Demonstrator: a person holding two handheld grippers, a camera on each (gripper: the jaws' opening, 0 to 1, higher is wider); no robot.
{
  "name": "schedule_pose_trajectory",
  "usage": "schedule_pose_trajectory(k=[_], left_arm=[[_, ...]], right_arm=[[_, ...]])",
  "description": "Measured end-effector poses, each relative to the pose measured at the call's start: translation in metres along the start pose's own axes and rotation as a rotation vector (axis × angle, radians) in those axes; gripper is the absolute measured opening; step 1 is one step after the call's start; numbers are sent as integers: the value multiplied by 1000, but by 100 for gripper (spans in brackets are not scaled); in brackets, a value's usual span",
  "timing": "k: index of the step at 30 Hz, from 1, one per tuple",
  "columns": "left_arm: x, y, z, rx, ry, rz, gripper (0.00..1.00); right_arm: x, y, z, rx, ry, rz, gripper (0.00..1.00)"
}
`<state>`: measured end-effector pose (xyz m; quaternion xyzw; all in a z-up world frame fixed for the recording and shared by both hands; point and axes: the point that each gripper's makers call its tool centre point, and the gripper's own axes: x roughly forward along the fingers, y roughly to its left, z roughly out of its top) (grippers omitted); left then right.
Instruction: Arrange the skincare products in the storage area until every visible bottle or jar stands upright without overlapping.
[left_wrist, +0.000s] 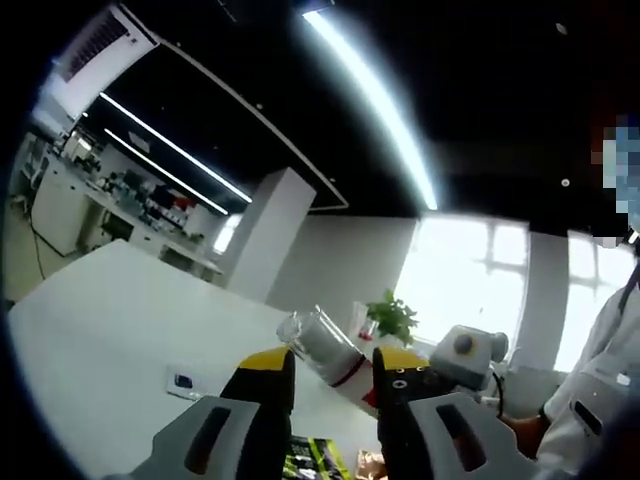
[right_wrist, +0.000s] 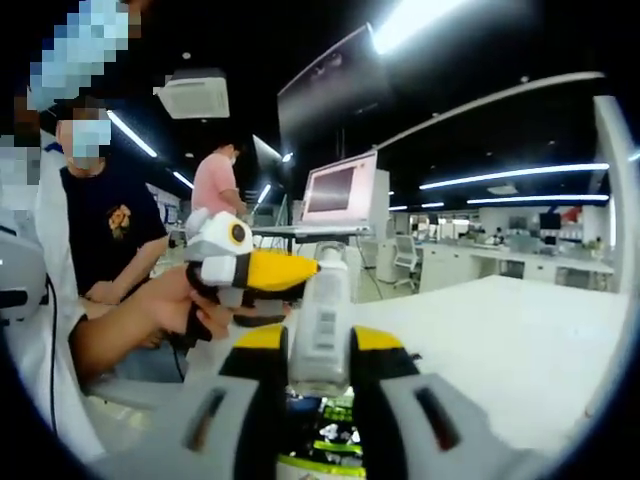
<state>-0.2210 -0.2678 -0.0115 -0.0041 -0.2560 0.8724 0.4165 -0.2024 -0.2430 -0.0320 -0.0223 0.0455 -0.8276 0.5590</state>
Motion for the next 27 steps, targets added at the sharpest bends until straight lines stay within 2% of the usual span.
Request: schedule_pose_trajectory(k=[13,27], left_arm=[[3,-5,0,-24,-7,-29,29],[8,-21,-1,-56,-13,-101,25]], right_arm=[[-2,2,-4,20,15,23,23],[-4,7,-12,37,41,47,23]])
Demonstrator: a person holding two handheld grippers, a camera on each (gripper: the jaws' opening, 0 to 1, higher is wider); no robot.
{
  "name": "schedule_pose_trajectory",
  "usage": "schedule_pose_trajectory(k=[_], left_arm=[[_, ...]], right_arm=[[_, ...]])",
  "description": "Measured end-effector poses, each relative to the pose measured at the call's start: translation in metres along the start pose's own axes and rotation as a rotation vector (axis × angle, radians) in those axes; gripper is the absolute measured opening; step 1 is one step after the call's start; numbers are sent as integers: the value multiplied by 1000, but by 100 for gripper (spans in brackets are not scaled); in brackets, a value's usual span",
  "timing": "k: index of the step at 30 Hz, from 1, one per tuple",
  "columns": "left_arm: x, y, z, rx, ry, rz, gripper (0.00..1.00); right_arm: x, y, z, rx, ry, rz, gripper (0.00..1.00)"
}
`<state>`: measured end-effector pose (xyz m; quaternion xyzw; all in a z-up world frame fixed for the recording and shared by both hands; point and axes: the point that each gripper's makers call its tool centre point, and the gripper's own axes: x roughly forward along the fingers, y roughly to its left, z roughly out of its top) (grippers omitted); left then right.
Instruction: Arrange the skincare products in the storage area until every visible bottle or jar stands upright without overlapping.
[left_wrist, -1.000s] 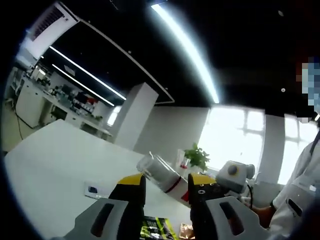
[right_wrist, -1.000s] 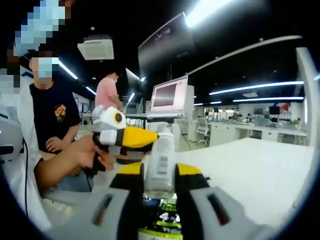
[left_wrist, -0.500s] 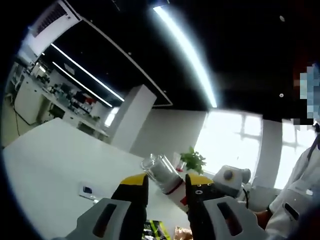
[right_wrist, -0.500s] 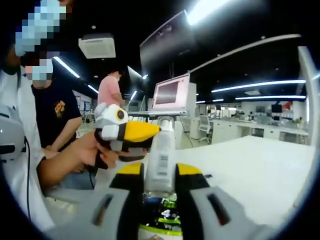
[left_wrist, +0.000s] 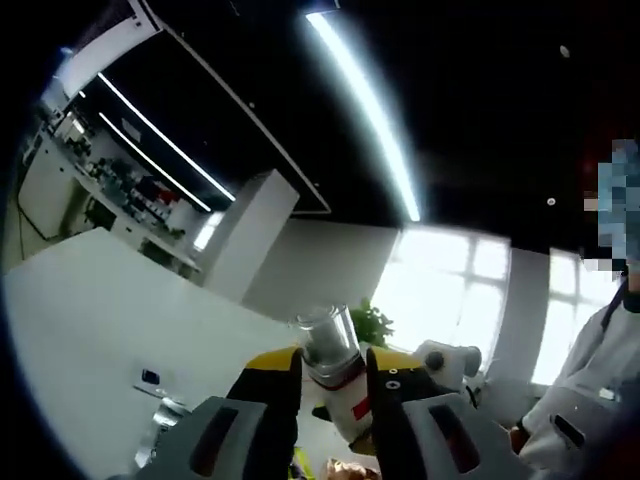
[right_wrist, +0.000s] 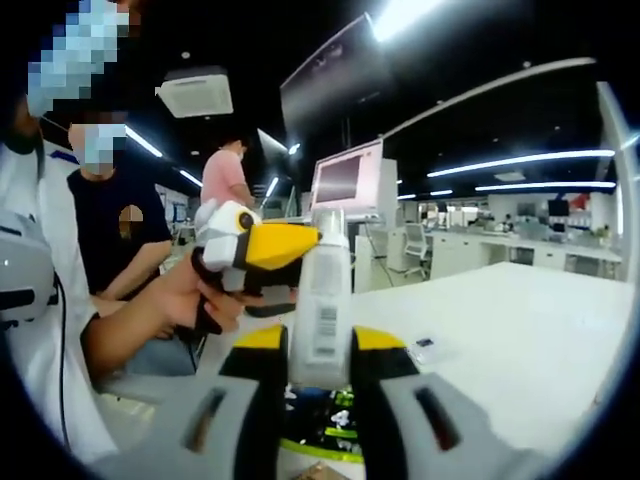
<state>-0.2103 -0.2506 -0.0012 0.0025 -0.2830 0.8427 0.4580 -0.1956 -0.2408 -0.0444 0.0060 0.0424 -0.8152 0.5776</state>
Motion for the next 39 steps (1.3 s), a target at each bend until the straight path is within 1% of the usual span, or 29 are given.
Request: schedule_pose_trajectory(k=[3,9,13,18,21,24,28,31,33,35,39], left_arm=[[1,-4,0,-18,-3,-16,24],[3,-6,1,-50,-9,-21,22],[4,-7,-1,-32,7,-10,22],[4,-6,-1,-34,18,-1,22],[4,-7,-3,-24,32,3,22],[5,-7,-4,-9,42,12,22],[7,-7,-5,15,58,48,21],[8,-8,-4,47,55,62,21],[8,-7,-4,57,59,72,21],[7,-6,-3,64,57,82,21],[7,-7,-1,74,45,92,21]], right_arm=[[0,1,-2,10,9,9,23],[1,1,-7,4,26,6,23],[2,0,-10,-1,38,3,23],[3,-1,-12,-5,48,3,23],[4,-1,-17,-13,75,2,23],[5,-2,-19,-16,85,-1,23],[5,-6,-21,-44,98,-26,23],[5,-9,-20,-65,93,-49,24],[5,-12,-21,-90,102,-72,24],[6,-15,-19,-116,96,-91,24],[2,-15,-16,-135,91,-108,24]])
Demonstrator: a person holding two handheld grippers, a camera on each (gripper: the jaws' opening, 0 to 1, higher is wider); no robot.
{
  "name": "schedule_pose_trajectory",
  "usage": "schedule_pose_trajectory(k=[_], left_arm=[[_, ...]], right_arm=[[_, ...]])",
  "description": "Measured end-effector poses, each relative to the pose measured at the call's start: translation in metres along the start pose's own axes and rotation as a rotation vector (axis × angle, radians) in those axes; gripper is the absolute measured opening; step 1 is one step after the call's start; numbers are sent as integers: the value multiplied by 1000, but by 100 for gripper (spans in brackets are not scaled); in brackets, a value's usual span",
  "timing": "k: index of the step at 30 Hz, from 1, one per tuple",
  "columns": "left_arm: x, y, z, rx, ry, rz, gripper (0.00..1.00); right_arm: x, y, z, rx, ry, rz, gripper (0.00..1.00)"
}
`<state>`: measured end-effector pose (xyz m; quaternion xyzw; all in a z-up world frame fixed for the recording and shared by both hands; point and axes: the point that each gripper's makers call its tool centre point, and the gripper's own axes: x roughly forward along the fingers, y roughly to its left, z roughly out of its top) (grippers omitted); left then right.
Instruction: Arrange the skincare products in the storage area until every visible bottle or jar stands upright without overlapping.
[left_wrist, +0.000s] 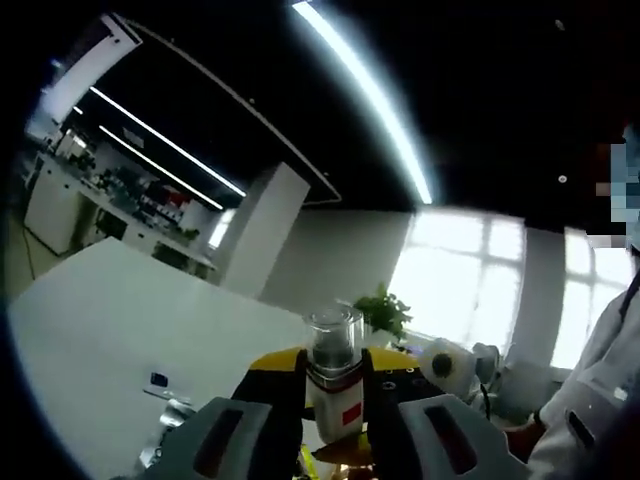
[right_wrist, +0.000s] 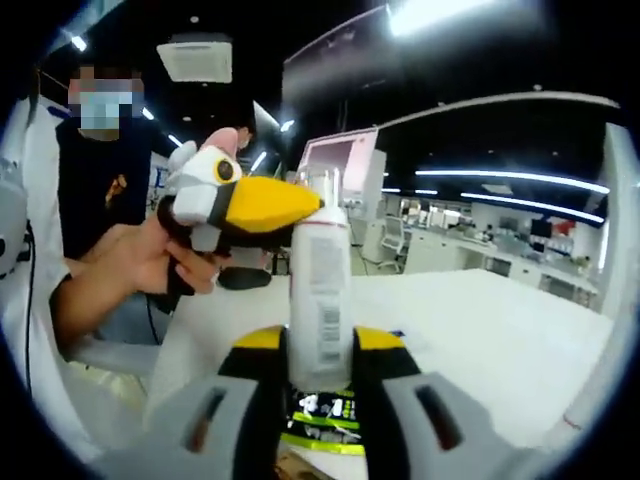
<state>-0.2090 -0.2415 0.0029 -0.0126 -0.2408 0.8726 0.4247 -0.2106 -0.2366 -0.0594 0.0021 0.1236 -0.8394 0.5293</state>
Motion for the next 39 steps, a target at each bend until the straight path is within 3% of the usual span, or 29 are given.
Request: schedule_pose_trajectory(k=[3,7,13,21,27,36,39], left_arm=[[-1,6,1,45,3,48,21],[-3,6,4,33,-14,46,21],[0,10,1,68,2,96,21],[1,18,0,133,22,167,21],[3,25,-3,164,34,221,21],[3,29,-3,159,34,257,21],[3,30,-3,141,31,257,21]], right_arm=[[-1,-2,-1,-24,12,-17,24],[-4,-4,1,-28,3,-39,24],[-4,-5,7,-106,21,-93,24],[-1,-6,3,-100,42,-124,24],[0,-15,-2,-91,68,-202,27],[10,-11,-9,-105,114,-236,26],[10,-15,-11,-123,129,-280,26]])
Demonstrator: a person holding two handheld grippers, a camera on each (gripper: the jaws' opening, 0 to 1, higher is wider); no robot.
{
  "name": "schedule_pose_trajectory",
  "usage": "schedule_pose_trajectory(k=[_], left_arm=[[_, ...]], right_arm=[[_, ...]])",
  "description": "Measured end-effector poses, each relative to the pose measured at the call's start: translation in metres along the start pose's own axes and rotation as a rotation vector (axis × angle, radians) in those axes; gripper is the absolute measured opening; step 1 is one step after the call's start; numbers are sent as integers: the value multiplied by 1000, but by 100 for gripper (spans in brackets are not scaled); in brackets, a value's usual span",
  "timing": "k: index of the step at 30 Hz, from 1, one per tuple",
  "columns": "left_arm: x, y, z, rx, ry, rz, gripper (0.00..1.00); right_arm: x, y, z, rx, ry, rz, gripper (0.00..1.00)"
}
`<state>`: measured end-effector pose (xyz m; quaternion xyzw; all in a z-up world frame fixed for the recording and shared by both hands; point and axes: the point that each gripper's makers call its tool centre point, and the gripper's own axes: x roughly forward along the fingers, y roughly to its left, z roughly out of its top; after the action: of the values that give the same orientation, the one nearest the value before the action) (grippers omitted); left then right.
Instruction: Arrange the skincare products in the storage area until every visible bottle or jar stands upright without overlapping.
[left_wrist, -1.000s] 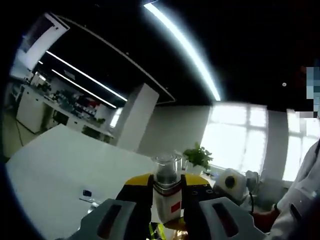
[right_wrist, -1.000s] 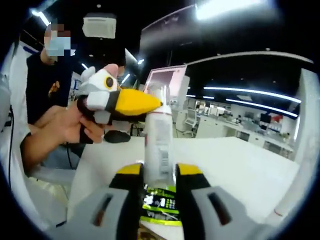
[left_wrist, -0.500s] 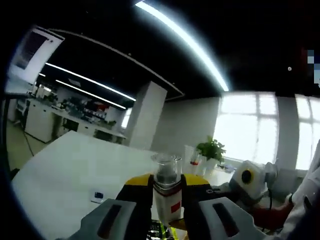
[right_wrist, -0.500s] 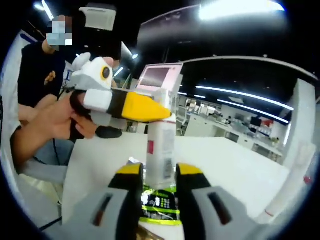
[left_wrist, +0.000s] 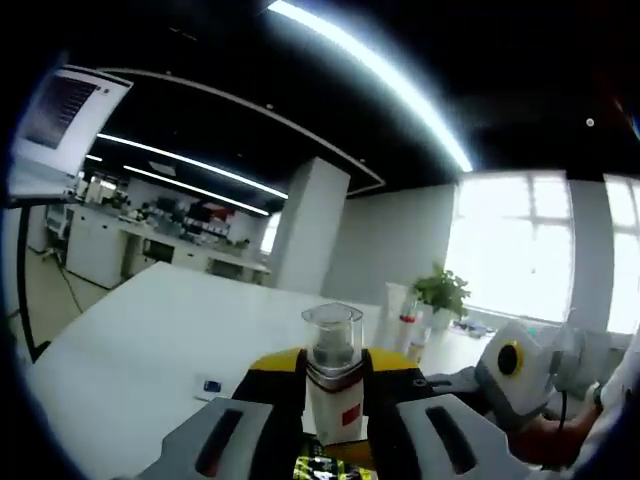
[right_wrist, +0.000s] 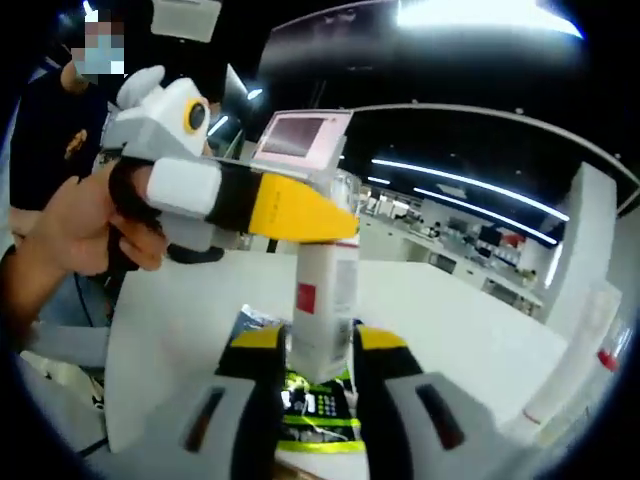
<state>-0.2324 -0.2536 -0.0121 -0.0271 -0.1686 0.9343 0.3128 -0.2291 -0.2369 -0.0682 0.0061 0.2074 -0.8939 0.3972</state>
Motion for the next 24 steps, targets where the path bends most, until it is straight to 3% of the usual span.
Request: schedule_pose_trajectory(k=[11,13,16,23,24], left_arm=[[1,5,-2,-22,5,22,21],[1,4,0,-13,-5,12,21],[0,2,2,-1,-15,-10,22],[-7,-11,7,10,-34,-135,22],[-8,-12,7,11,-35,-146,22]], right_arm=[[1,-7,-5,-22,18,-47,23],[-1,-10,-2,-7,-3,-40,22],[-4,-10,3,17,-29,-16,22],[-11,-8,9,126,-97,72,22],[-10,2,11,132,-99,79,22]])
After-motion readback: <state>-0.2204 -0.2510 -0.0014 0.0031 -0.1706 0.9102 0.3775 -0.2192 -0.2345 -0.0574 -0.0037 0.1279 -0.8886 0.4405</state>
